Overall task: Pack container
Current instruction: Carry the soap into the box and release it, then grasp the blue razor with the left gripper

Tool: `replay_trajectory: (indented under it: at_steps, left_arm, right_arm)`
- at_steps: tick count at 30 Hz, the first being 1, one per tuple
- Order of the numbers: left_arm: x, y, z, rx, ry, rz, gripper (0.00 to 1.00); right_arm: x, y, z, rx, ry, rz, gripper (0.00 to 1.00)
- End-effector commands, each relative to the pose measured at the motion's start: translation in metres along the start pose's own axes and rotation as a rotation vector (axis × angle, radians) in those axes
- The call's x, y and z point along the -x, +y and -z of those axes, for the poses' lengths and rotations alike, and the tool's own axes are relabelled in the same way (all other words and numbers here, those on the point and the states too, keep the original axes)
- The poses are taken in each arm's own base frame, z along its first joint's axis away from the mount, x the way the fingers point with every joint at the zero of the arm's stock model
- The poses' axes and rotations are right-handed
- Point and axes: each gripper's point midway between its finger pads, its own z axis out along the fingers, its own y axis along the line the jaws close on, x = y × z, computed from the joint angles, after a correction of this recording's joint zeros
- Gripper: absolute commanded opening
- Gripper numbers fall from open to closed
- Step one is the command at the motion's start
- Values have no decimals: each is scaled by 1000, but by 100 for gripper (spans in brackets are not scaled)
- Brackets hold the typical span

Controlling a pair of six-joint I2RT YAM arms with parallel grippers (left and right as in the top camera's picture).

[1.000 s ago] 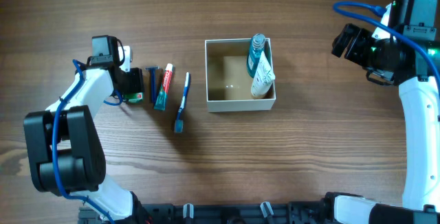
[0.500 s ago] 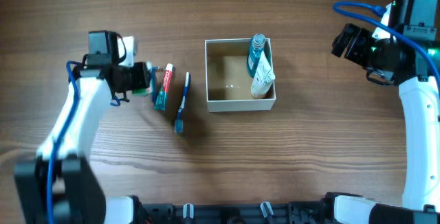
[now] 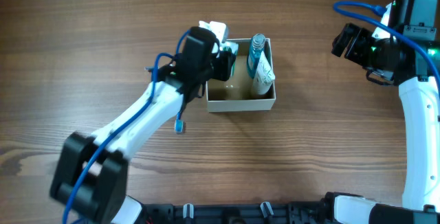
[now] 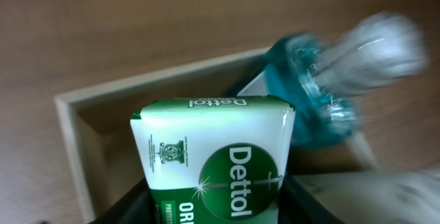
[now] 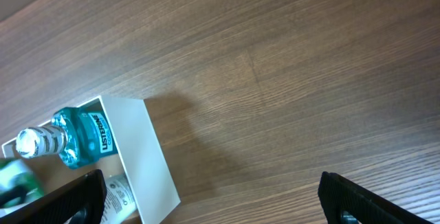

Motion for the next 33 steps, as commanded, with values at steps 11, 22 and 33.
replay_trajectory:
  at_steps: [11, 22, 33]
  left_arm:
    - [28, 61, 101, 247, -77, 151, 79]
    - [-97, 221, 56, 485, 397, 387, 72]
    - [-120, 235, 24, 477, 448, 368, 25]
  right_arm:
    - [1, 1, 0, 11, 0, -16, 100]
    - [1, 1, 0, 11, 0, -16, 100]
    - [1, 1, 0, 11, 0, -16, 100]
